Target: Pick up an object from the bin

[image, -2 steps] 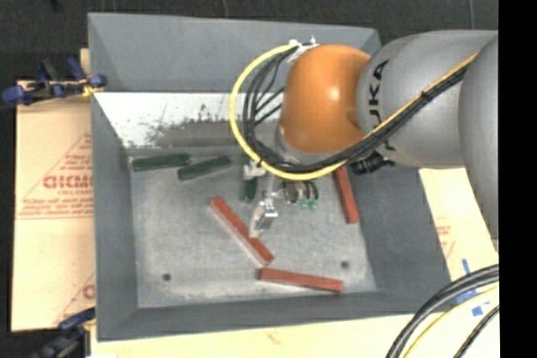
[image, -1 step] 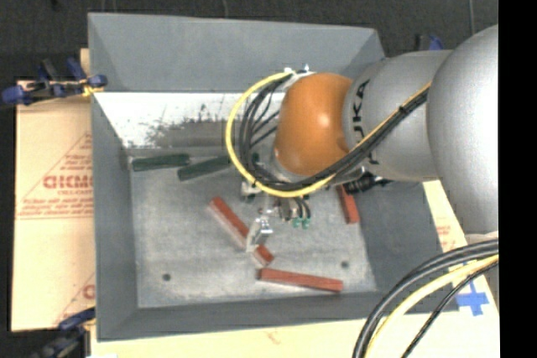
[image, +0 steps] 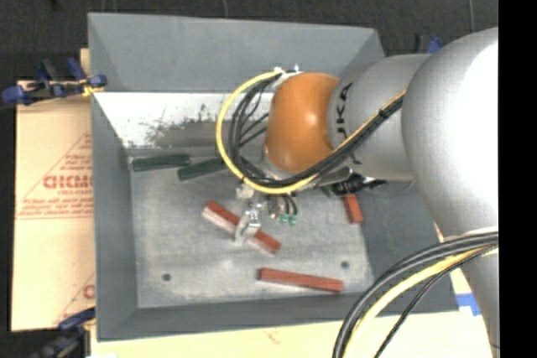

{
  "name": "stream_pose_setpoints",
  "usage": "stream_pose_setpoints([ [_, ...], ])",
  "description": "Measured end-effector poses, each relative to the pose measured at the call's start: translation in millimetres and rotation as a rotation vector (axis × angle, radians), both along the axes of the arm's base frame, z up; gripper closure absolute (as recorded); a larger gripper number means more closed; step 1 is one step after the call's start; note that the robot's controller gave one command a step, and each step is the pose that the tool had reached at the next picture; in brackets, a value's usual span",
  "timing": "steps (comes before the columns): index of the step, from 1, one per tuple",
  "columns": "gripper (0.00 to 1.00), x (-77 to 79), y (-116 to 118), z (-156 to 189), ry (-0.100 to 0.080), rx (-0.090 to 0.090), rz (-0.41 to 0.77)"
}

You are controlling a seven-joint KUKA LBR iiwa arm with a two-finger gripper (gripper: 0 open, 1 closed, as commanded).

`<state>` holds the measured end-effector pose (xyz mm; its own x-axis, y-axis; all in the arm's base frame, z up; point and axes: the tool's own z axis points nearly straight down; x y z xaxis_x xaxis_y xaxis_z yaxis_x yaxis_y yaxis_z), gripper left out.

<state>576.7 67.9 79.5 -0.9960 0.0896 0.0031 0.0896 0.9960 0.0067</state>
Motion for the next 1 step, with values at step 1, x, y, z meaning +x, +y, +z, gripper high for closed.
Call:
stream_pose_setpoints([
  [1,1.00,0.0,0.0,0.0,0.000,0.000,0.000],
])
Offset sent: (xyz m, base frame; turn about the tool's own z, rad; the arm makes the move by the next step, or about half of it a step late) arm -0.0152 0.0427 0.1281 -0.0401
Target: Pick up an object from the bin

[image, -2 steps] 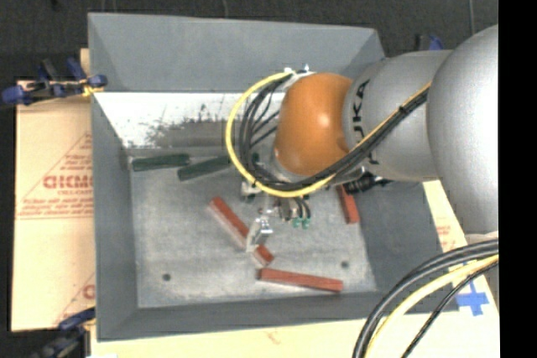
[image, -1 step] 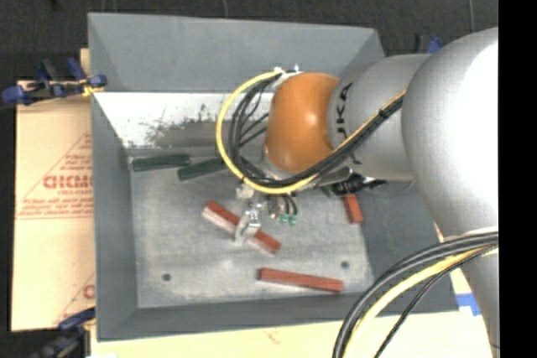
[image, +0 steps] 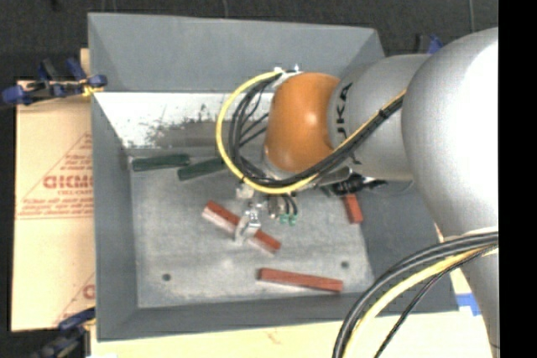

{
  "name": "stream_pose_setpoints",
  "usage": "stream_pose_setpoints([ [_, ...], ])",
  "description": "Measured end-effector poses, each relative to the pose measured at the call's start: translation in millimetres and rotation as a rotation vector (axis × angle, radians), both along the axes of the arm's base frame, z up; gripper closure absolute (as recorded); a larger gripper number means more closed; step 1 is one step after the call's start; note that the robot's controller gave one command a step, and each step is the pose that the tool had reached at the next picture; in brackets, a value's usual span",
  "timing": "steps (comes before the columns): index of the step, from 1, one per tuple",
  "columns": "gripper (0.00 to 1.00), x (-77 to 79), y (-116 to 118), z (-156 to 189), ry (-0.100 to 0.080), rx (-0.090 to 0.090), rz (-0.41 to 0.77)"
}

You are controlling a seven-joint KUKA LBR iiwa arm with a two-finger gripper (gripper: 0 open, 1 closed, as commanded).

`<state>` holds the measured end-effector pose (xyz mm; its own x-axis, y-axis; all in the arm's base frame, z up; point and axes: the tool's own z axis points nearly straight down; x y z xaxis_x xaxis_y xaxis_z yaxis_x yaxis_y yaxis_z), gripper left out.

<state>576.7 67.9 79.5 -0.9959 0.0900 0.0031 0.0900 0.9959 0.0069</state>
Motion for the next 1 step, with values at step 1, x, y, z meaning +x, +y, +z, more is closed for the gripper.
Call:
stream_pose_setpoints([
  [1,1.00,-14.1,43.1,129.1,-0.007,-0.005,0.045],
])
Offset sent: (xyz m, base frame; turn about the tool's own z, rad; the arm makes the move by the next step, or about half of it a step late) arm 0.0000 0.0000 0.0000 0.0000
